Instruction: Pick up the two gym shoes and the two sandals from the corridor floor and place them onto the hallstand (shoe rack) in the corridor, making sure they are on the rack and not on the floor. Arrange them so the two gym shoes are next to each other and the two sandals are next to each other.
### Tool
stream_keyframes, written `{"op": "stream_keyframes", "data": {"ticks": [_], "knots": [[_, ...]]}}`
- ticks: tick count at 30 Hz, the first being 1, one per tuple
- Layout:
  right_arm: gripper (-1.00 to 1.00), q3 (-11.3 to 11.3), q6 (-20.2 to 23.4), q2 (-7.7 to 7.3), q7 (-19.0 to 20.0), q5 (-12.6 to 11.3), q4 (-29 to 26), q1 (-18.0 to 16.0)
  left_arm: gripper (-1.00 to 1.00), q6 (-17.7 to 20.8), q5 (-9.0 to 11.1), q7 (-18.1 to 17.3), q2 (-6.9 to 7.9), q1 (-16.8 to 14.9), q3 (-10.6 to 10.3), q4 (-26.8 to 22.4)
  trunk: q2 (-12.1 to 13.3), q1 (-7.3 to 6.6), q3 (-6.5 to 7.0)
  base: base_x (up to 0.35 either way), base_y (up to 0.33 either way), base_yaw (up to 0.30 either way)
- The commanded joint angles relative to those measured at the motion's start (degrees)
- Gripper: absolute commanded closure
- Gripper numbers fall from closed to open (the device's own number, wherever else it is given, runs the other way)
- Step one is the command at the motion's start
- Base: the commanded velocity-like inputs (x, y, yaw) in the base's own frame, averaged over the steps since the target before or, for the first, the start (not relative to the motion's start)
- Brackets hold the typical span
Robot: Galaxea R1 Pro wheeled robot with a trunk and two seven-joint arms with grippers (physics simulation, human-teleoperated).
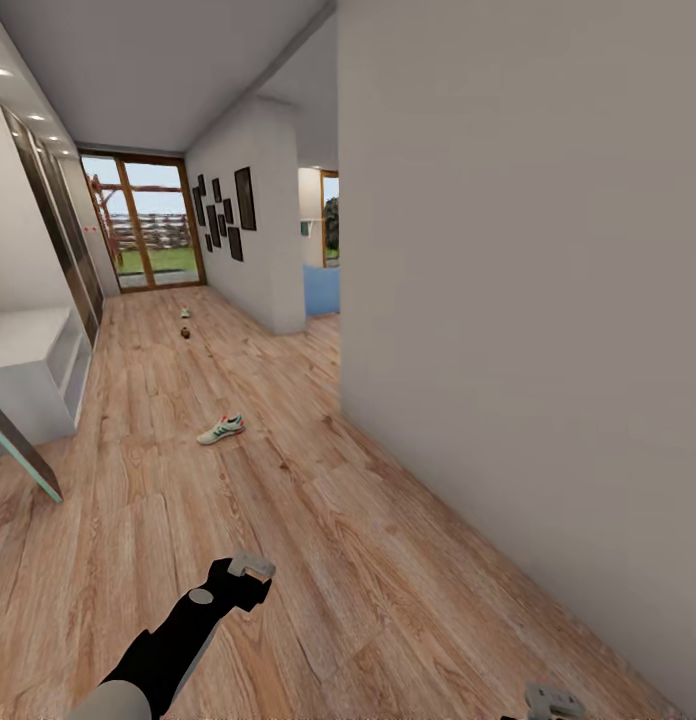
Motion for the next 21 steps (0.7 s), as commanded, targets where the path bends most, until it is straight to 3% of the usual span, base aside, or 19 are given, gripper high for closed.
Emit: {"op": "stream_keyframes", "data": {"ticks": [1,9,14,21], "knots": [[-1.0,0.0,0.3,0.0,-0.1,0.0,-0.1,0.0,-1.0,0.1,-0.6,-0.2,0.05,0.0,-0.1,-0.1,-0.4,0.22,-0.34,0.0,0.0,0.0],[-1.0,0.0,0.3,0.0,-0.1,0.0,-0.1,0.0,-1.0,-1.7,-0.6,-0.7,0.49,0.0,-1.4,-0.1,-3.7,1.98,-2.52,0.0,0.0,0.0],[-1.0,0.0,0.3,0.0,-0.1,0.0,0.0,0.0,-1.0,-2.2,-0.8,-3.6,0.88,0.0,-2.8,0.0,-5.7,3.08,-3.89,0.0,0.0,0.0],[-1.0,0.0,0.3,-0.06,-0.1,0.0,0.0,0.0,-1.0,-6.7,-4.0,-5.6,2.44,0.0,-3.2,0.1,-8.5,4.61,-5.81,0.0,0.0,0.0]]}}
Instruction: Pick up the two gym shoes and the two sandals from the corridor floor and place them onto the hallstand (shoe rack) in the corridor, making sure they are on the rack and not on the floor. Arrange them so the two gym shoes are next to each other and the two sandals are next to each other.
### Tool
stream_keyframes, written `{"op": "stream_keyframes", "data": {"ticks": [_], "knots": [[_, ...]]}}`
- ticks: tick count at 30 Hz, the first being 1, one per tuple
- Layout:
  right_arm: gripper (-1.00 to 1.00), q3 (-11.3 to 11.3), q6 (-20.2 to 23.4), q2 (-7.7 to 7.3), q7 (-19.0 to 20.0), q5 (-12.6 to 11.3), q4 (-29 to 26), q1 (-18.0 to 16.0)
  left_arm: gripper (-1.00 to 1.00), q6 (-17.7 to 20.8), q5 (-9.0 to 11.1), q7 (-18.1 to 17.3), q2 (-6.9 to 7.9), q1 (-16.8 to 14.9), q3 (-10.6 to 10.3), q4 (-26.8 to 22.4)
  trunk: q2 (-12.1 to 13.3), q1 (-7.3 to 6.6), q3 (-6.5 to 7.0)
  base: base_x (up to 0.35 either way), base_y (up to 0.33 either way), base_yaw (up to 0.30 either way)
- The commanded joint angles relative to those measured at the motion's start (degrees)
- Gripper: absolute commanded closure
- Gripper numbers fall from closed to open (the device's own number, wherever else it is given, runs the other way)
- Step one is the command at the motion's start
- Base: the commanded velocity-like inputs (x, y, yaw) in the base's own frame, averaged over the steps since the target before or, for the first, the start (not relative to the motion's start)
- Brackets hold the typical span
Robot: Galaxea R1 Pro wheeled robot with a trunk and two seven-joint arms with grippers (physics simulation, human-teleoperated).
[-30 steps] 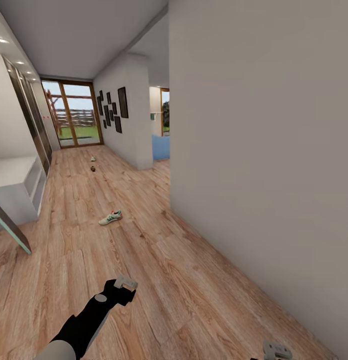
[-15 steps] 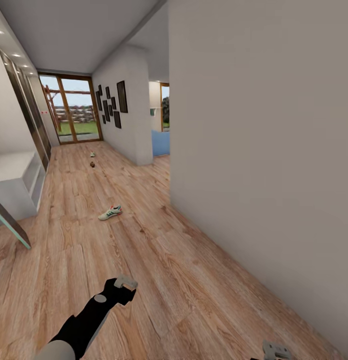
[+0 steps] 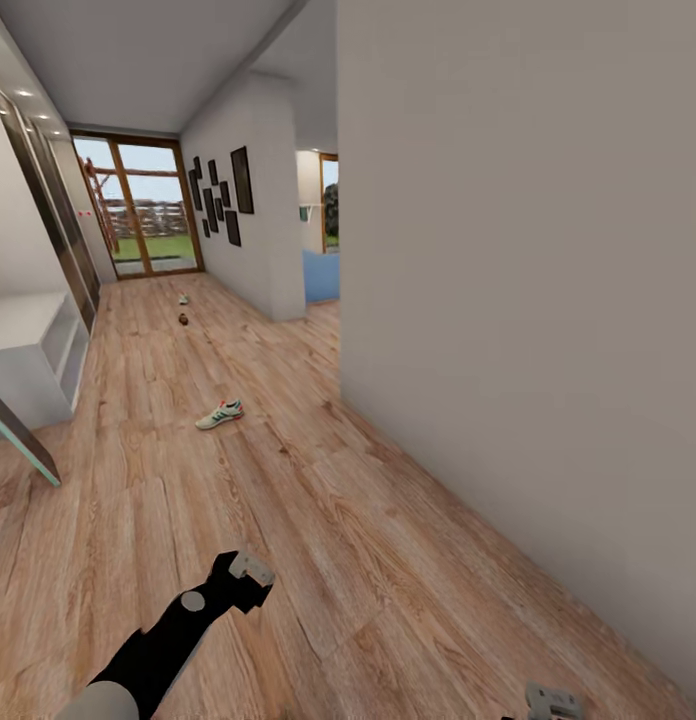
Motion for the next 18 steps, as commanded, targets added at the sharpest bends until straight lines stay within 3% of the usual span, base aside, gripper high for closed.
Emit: {"op": "stream_keyframes", "data": {"ticks": [1,8,18], "knots": [[-1.0,0.0,0.3,0.0,-0.1,0.0,-0.1,0.0,-1.0,0.0,-0.7,-0.4,0.07,0.0,-0.1,-0.1,-0.4,0.22,-0.34,0.0,0.0,0.0],[-1.0,-0.1,0.3,-0.09,-0.1,-0.1,-0.1,0.0,-1.0,-1.1,-1.8,-2.8,0.17,0.0,-0.1,-0.2,-3.3,1.76,-2.25,0.0,0.0,0.0],[-1.0,-0.2,0.3,-0.1,-0.1,-0.2,-0.1,0.0,-1.0,-1.2,-2.0,-3.3,0.13,0.0,-0.2,-0.1,-7.3,3.95,-4.99,0.0,0.0,0.0]]}}
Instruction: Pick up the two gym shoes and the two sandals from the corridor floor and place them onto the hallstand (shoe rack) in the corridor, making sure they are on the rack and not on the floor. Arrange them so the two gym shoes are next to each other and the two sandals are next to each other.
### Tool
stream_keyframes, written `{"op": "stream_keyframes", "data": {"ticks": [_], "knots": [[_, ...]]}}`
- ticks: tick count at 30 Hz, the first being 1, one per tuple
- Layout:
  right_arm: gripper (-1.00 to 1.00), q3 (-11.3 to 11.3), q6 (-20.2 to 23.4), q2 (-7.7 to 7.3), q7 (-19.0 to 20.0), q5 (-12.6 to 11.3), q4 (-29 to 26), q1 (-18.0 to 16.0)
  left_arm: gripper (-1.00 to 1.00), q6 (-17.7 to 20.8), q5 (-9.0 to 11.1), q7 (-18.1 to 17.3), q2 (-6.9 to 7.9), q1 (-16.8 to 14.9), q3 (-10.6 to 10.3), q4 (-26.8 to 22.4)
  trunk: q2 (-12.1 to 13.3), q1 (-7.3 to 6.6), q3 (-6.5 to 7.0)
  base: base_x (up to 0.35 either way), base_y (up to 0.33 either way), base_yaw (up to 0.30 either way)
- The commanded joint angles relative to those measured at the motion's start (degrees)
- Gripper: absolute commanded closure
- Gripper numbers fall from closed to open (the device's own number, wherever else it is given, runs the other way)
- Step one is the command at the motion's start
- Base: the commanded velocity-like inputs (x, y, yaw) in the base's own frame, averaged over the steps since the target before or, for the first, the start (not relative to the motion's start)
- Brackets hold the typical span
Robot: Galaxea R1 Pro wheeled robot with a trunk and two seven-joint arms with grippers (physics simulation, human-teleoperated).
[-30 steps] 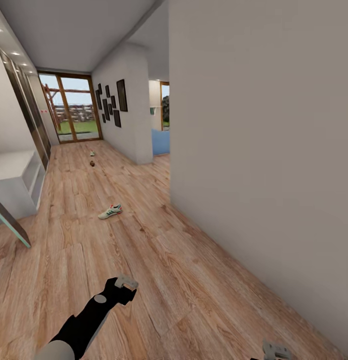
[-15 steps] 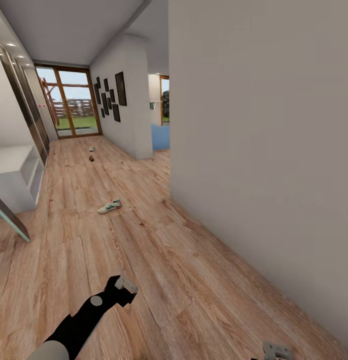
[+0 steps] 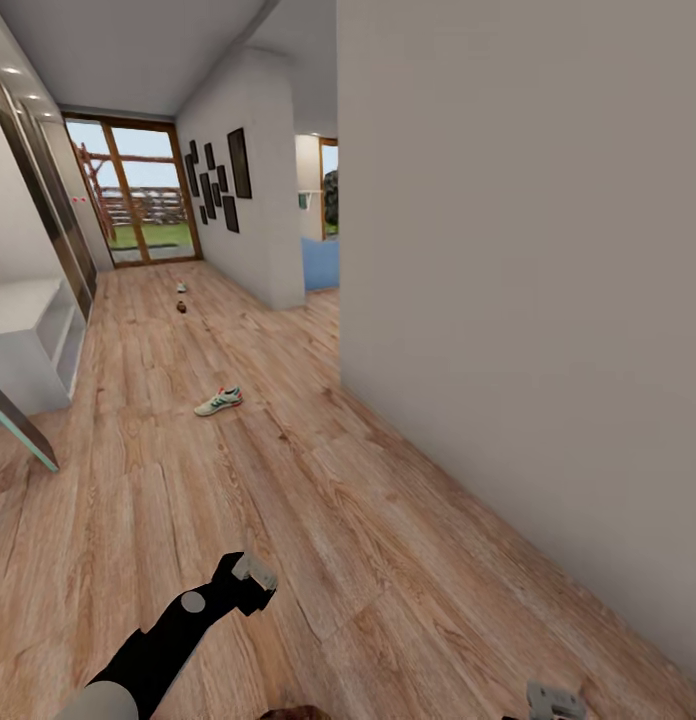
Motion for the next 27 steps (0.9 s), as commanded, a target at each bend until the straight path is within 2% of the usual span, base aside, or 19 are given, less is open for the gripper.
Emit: {"op": "stream_keyframes", "data": {"ticks": [1,5,8,11,14,17,19,20,23,27], "knots": [[-1.0,0.0,0.3,0.0,-0.1,0.0,-0.1,0.0,-1.0,0.1,-0.5,-0.1,0.06,0.0,-0.3,0.2,-0.4,0.22,-0.34,0.0,0.0,0.0],[-1.0,-0.1,0.3,0.0,-0.2,0.0,-0.3,0.0,-1.0,0.1,-0.5,-0.8,0.06,0.0,-0.9,1.4,-2.0,1.1,-1.43,0.0,0.0,0.0],[-1.0,-0.2,0.4,0.0,-0.2,0.0,-1.7,0.0,-1.0,0.1,-0.5,-4.1,0.09,0.0,-1.4,1.9,-3.2,1.76,-2.25,0.0,0.0,0.0],[-1.0,-0.2,1.0,0.05,-0.2,0.0,-5.5,0.0,-1.0,0.2,-0.6,-8.3,0.1,0.0,-1.6,2.0,-4.5,2.41,-3.04,0.0,0.0,0.0],[-1.0,-0.2,4.1,0.08,-0.2,0.0,-10.0,0.0,-1.0,0.2,-1.1,-10.5,0.17,0.0,-1.7,2.0,-5.7,3.07,-3.66,0.0,0.0,0.0],[-1.0,-0.2,8.2,0.03,-0.2,0.0,-12.4,0.0,-1.0,0.2,-3.2,-11.1,0.18,-0.1,-1.7,2.0,-6.9,3.73,-4.24,0.0,0.0,0.0],[-1.0,-0.2,10.6,0.05,-0.2,-0.1,-13.9,0.0,-1.0,0.3,-5.4,-11.4,0.15,-0.1,-1.6,2.0,-6.9,3.73,-4.25,0.0,0.0,0.0],[-1.0,-0.2,11.9,0.13,-0.2,-0.1,-15.2,0.0,-1.0,0.4,-7.2,-11.6,0.13,0.0,-1.6,2.0,-6.9,3.73,-4.25,0.0,0.0,0.0],[-1.0,-0.2,12.7,0.21,-0.2,-0.1,-16.7,0.0,-1.0,0.4,-8.4,-11.7,0.16,0.0,-1.6,2.1,-6.9,3.73,-4.25,0.0,0.0,0.0],[-1.0,-0.1,13.2,0.32,-0.2,-0.1,-20.4,0.0,-1.0,0.5,-9.1,-16.9,1.01,0.0,-1.5,2.2,-6.9,3.73,-4.25,0.0,0.0,0.0]]}}
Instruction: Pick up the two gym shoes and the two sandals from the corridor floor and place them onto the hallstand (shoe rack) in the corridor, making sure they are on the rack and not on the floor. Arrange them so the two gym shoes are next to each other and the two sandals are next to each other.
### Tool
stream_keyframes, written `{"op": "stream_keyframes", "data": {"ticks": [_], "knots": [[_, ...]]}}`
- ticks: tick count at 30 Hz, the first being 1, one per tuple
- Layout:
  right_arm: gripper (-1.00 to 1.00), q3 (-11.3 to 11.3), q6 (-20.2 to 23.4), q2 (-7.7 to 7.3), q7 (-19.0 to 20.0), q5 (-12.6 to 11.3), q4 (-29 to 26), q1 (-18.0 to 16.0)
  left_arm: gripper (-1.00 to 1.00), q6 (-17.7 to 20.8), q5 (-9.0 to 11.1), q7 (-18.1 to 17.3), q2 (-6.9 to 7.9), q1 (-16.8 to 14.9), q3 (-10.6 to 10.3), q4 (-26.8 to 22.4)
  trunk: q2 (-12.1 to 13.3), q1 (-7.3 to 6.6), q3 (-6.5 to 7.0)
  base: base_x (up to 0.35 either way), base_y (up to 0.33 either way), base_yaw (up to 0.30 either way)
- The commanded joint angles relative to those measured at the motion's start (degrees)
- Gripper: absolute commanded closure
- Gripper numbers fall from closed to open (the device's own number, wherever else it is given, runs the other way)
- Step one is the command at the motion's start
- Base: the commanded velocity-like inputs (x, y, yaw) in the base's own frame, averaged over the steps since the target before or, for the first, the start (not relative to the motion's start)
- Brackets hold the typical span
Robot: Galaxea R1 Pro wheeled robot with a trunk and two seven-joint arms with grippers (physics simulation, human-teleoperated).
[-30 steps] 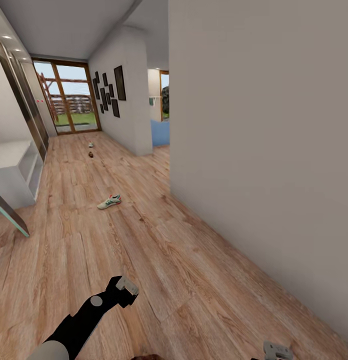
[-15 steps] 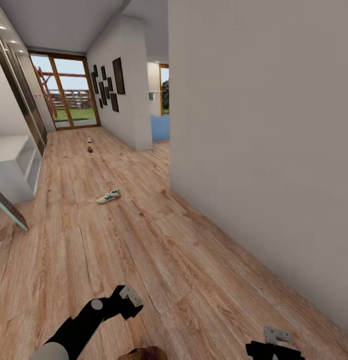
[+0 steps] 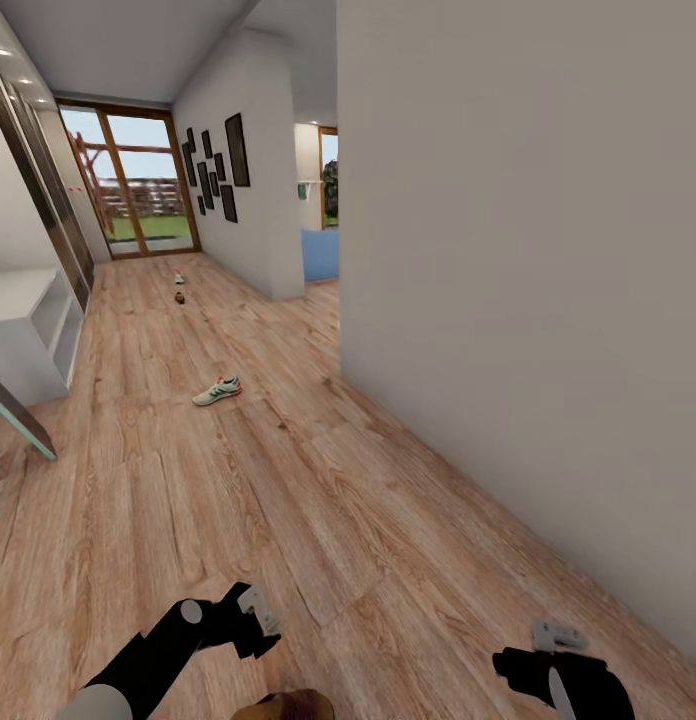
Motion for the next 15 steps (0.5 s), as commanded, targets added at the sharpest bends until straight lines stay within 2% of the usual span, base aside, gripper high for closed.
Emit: {"op": "stream_keyframes", "data": {"ticks": [1,4,8,9,12,15], "knots": [[-1.0,0.0,0.3,0.0,-0.1,0.0,-0.3,0.0,-1.0,0.2,-0.3,-0.6,0.29,0.0,-0.2,-0.1,0.0,-0.01,-0.05,0.0,0.0,0.0],[-1.0,0.2,0.4,0.02,0.0,0.0,-1.1,0.0,-1.0,0.2,-0.3,-2.1,1.57,0.0,-0.1,-0.1,0.0,-0.01,-0.12,0.0,0.0,0.0],[-1.0,0.2,0.4,0.03,0.0,0.0,-1.2,0.0,-1.0,0.2,-0.2,-2.3,2.42,0.0,0.1,-0.1,0.0,-0.01,-0.41,0.0,0.0,0.0],[-1.0,0.3,0.4,0.03,0.0,0.0,-1.2,0.0,-1.0,0.2,-0.2,-2.4,2.91,0.0,1.0,0.0,0.0,-0.01,-0.49,0.0,0.0,0.0],[-1.0,0.3,0.4,0.0,0.0,0.0,-1.2,0.0,-1.0,0.2,-0.2,-2.5,3.13,0.0,2.7,0.0,0.0,-0.01,-0.77,0.0,0.0,0.0],[-1.0,0.3,0.4,0.01,0.0,0.0,-1.2,0.0,-1.0,0.2,-0.2,-2.5,3.23,0.0,4.6,0.0,-1.2,0.65,-1.59,0.0,0.0,0.0]]}}
